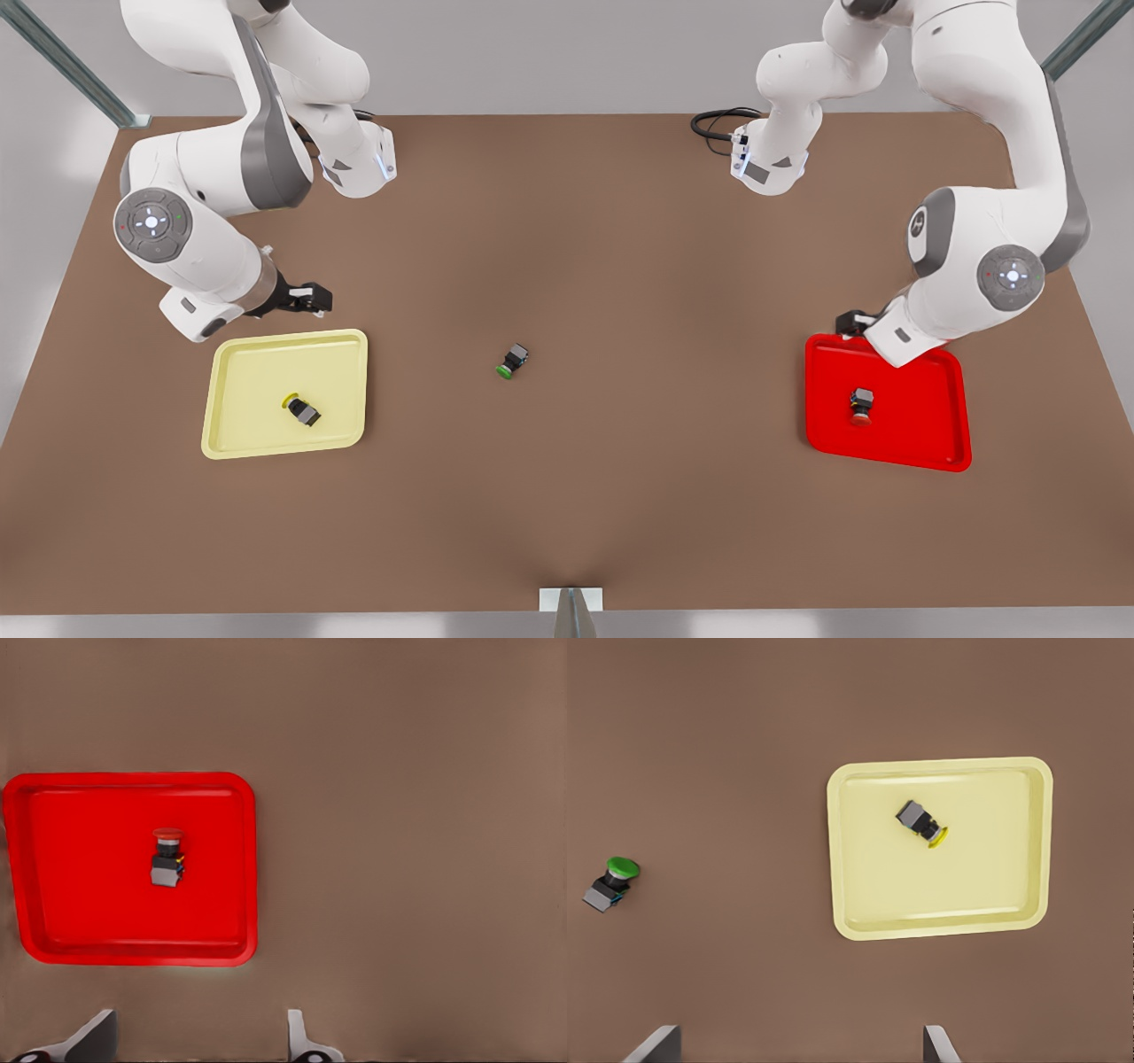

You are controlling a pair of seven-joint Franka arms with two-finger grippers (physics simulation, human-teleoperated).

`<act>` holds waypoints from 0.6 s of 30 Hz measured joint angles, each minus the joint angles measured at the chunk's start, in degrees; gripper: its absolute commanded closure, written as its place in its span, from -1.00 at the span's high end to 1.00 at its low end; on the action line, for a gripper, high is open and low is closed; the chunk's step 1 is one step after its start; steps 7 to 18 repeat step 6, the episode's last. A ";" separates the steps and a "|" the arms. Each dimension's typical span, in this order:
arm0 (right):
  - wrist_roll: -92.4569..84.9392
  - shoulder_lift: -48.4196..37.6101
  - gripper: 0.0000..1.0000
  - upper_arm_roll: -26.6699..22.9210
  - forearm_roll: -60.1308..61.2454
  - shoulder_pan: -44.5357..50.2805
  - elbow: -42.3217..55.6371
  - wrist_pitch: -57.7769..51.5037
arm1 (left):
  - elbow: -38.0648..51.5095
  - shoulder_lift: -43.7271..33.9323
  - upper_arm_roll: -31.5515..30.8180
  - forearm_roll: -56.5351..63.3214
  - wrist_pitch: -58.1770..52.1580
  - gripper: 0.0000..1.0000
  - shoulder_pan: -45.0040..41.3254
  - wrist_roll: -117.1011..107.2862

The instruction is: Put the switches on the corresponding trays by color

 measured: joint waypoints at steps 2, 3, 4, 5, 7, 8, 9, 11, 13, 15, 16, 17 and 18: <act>0.00 0.01 1.00 0.00 0.00 0.00 0.00 0.00 | 0.46 -7.19 9.33 -0.12 -4.86 1.00 -9.26 -0.67; 0.00 -0.01 1.00 0.01 -0.02 0.01 0.00 0.00 | 2.19 -7.98 11.51 -0.65 -6.99 1.00 -10.87 -0.79; 0.00 -0.04 1.00 0.03 0.00 0.01 -0.01 0.00 | 3.37 -7.85 13.01 -1.28 -7.81 1.00 -11.32 -2.93; 0.00 -0.02 1.00 0.05 -0.03 -0.03 0.00 0.00 | 3.35 -7.83 13.59 -1.79 -7.83 1.00 -10.43 -3.84; 0.00 -0.06 1.00 0.08 -0.08 -0.03 -0.07 0.00 | 3.39 -7.83 13.64 -2.16 -7.98 1.00 -8.74 -3.99; 0.00 -0.06 1.00 0.08 -0.08 -0.03 -0.07 0.00 | 3.39 -7.83 13.64 -2.16 -7.98 1.00 -8.74 -3.99; 0.00 -0.06 1.00 0.08 -0.08 -0.03 -0.07 0.00 | 3.39 -7.83 13.64 -2.16 -7.98 1.00 -8.74 -3.99; 0.00 -0.06 1.00 0.08 -0.08 -0.03 -0.07 0.00 | 3.39 -7.83 13.64 -2.16 -7.98 1.00 -8.74 -3.99; 0.00 -0.06 1.00 0.08 -0.08 -0.03 -0.07 0.00 | 3.39 -7.83 13.64 -2.16 -7.98 1.00 -8.74 -3.99; 0.00 -0.06 1.00 0.08 -0.08 -0.03 -0.07 0.00 | 3.39 -7.83 13.64 -2.16 -7.98 1.00 -8.74 -3.99; 0.00 -0.06 1.00 0.08 -0.08 -0.03 -0.07 0.00 | 3.39 -7.83 13.64 -2.16 -7.98 1.00 -8.74 -3.99; 0.00 -0.06 1.00 0.08 -0.08 -0.03 -0.07 0.00 | 3.39 -7.83 13.64 -2.16 -7.98 1.00 -8.74 -3.99; 0.00 -0.06 1.00 0.08 -0.08 -0.03 -0.07 0.00 | 3.39 -7.83 13.64 -2.16 -7.98 1.00 -8.74 -3.99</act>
